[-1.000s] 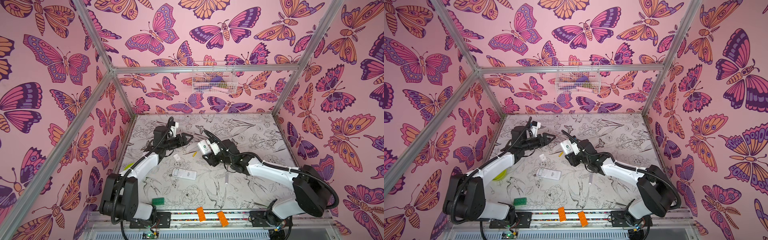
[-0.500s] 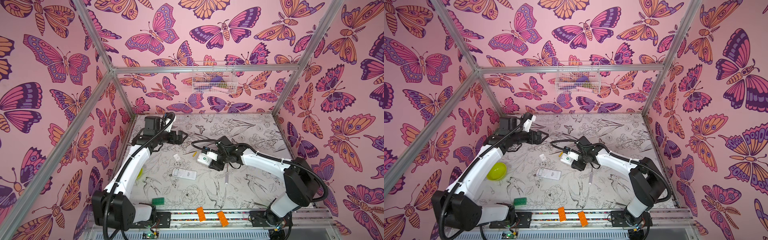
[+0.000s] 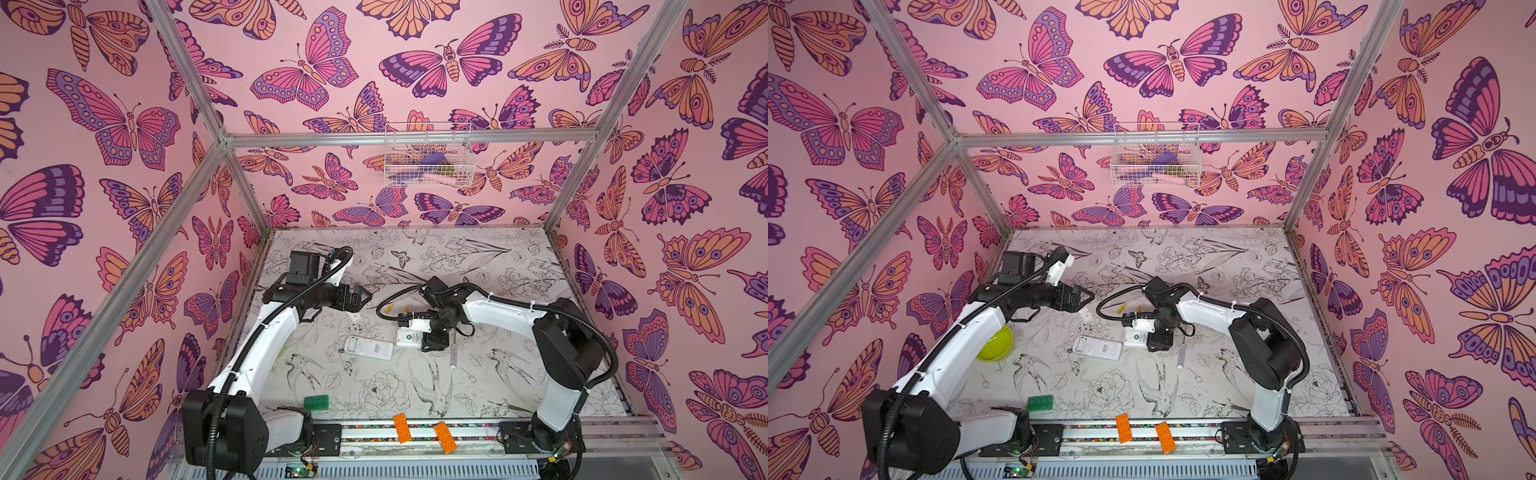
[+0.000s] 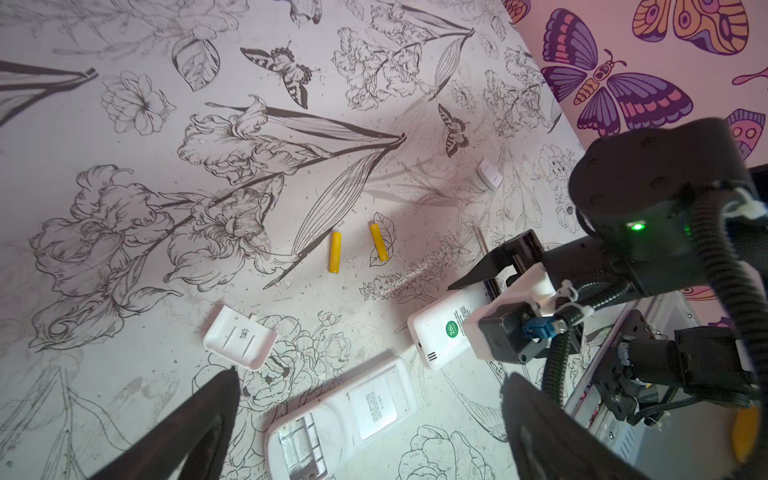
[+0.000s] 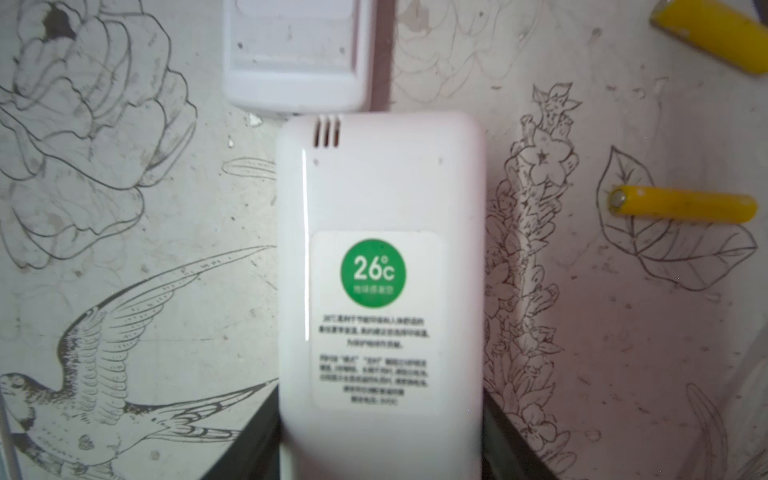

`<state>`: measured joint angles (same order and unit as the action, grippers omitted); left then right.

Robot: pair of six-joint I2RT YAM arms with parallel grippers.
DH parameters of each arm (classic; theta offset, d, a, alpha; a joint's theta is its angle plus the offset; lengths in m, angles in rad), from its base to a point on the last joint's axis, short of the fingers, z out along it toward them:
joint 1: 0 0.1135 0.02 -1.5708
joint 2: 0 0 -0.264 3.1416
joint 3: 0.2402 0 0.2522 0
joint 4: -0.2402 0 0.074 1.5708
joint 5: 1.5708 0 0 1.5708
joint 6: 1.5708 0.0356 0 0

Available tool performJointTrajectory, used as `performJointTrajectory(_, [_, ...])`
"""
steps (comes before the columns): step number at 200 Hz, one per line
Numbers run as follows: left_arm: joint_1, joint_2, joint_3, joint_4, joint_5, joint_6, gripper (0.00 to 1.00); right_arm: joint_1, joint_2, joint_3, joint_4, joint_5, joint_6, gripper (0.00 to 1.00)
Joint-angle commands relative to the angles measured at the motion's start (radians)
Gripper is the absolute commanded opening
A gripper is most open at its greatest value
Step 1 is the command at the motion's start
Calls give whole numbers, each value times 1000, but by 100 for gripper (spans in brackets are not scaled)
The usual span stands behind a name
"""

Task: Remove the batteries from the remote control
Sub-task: 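Lower the remote with the right gripper while the left gripper releases and withdraws, then open the right gripper to set the remote down on the table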

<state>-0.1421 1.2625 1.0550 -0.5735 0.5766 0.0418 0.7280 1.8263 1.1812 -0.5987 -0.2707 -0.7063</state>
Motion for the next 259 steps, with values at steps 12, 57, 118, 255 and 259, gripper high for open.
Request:
performJointTrajectory(12, [14, -36, -18, 4, 14, 18, 100, -2, 41, 36, -35, 34, -74, 47])
performJointTrajectory(57, [26, -40, -25, 9, 8, 25, 100, -2, 56, 15, 3, 37, -91, 53])
performJointTrajectory(118, [37, -48, -32, 15, 16, 29, 100, -1, 90, 32, -3, 73, -102, 64])
performJointTrajectory(255, [42, -49, -37, 21, 19, 35, 100, -1, -299, -113, 139, 111, 243, 77])
performJointTrajectory(259, [42, -49, -35, 18, 22, 36, 100, -2, -315, -121, 144, 119, 276, 77])
